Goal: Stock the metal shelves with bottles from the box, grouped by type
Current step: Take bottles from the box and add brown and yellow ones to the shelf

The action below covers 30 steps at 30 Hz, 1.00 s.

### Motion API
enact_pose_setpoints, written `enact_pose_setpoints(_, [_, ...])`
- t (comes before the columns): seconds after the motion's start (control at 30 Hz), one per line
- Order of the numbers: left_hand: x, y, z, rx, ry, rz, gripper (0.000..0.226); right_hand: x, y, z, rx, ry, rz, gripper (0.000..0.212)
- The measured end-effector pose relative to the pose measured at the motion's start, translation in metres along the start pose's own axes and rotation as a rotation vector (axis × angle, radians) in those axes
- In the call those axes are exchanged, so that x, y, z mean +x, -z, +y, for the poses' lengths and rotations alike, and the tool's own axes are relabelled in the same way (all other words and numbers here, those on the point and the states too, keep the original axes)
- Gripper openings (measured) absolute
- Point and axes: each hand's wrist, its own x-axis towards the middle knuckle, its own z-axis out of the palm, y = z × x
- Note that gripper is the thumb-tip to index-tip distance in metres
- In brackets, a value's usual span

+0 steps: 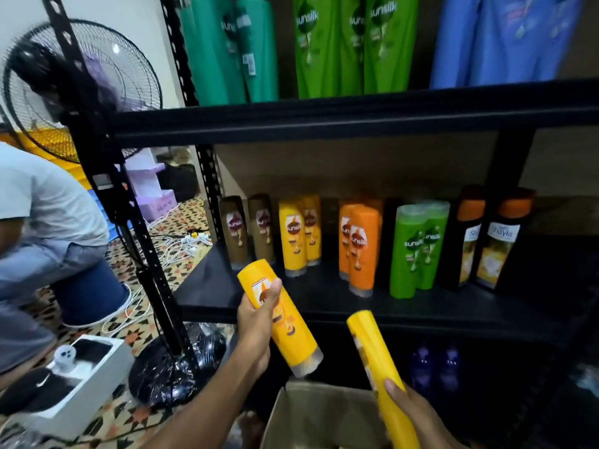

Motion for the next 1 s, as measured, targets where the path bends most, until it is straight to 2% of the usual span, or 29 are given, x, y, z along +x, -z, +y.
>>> enact_pose_setpoints(0.13, [0.019, -0.016, 0.036, 0.028, -0.134, -0.043, 0.045, 0.016, -0.021, -0.06, 0.031, 0.156, -0.032, 0.097])
enact_pose_setpoints(0.2, [0.031, -0.022, 0.047, 0.086, -0.199, -0.064, 0.046, 0.03, -0.037, -0.089, 0.026, 0.259, -0.031, 0.096])
enact_pose_setpoints(0.33, [0.059, -0.028, 0.052, 0.191, -0.277, -0.123, 0.048, 0.07, -0.069, -0.122, 0.008, 0.457, 0.083, 0.08])
enact_pose_setpoints(0.43, [0.082, -0.023, 0.043, 0.227, -0.279, -0.159, 0.056, 0.103, -0.087, -0.131, 0.037, 0.527, 0.189, 0.091])
enact_pose_setpoints(0.6, [0.11, -0.015, 0.03, 0.281, -0.312, -0.186, 0.072, 0.147, -0.104, -0.128, 0.032, 0.559, 0.254, 0.097])
enact_pose_setpoints(0.73, [0.114, -0.008, 0.001, 0.343, -0.313, -0.2, 0.069, 0.171, -0.11, -0.118, 0.0, 0.542, 0.298, 0.096])
enact_pose_setpoints(0.87, [0.107, -0.006, -0.031, 0.355, -0.335, -0.143, 0.054, 0.182, -0.115, -0.101, -0.079, 0.523, 0.321, 0.088])
enact_pose_setpoints(1.0, [0.11, -0.009, -0.049, 0.382, -0.327, -0.112, 0.052, 0.198, -0.12, -0.099, -0.163, 0.485, 0.389, 0.082])
